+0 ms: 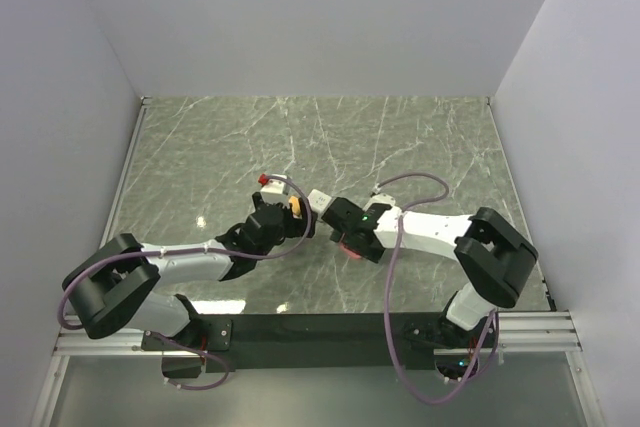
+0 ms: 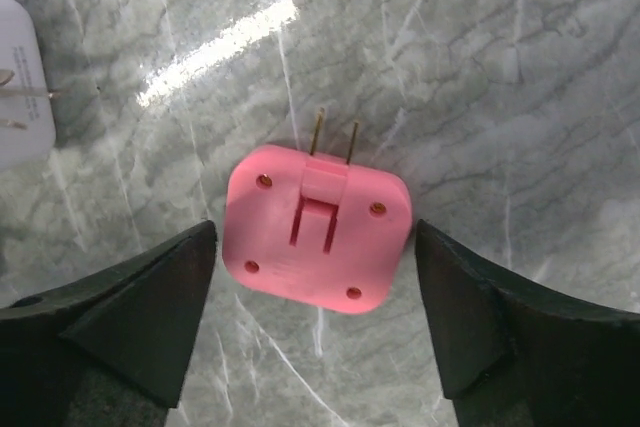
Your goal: Insert the plug
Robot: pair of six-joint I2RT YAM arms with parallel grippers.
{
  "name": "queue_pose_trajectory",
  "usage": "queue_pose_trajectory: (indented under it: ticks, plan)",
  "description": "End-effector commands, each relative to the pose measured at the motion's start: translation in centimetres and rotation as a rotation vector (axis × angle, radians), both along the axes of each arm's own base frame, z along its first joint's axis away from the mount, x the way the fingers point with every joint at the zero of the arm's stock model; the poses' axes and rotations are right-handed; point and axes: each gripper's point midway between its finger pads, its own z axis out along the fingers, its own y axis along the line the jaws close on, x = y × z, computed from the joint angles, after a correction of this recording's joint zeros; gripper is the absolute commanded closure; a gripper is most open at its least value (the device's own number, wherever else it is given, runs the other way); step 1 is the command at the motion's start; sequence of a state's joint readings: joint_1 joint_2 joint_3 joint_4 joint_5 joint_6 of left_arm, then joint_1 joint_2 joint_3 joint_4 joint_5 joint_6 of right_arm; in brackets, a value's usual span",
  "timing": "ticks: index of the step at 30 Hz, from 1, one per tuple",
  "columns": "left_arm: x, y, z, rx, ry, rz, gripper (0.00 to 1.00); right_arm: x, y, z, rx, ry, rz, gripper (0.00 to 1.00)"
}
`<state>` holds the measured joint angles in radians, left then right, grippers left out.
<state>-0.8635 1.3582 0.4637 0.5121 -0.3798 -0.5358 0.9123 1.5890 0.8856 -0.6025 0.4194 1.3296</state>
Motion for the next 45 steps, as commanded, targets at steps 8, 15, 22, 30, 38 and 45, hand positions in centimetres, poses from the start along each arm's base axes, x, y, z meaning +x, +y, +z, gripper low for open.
queue_pose_trajectory:
  ticks: [8,15,22,30,38,45]
  plan:
    - [0.5,0.4,1.4,-0.019,-0.053,0.028,0.00,0.8,1.0,-0.2,-0.031,-0.004,0.069,0.47]
    - [0.4,1.0,2.2,-0.060,-0.070,0.001,0.01,4.6,2.7,5.9,-0.060,-0.218,0.289,0.74]
    - [-0.9,0.6,5.2,-0.156,-0.118,-0.132,0.01,7.8,4.1,13.0,-0.177,-0.491,0.596,0.80]
    - [-3.4,-0.2,8.4,-0.254,-0.152,-0.274,0.01,6.0,6.8,17.3,-0.061,-0.690,0.881,0.82]
    - [-3.8,0.0,10.0,-0.339,-0.137,-0.260,0.02,3.7,8.5,17.0,-0.076,-0.689,1.038,0.88]
    - [-3.1,2.8,10.5,-0.398,-0.132,-0.173,0.03,2.2,7.4,17.8,-0.054,-0.719,1.029,0.89]
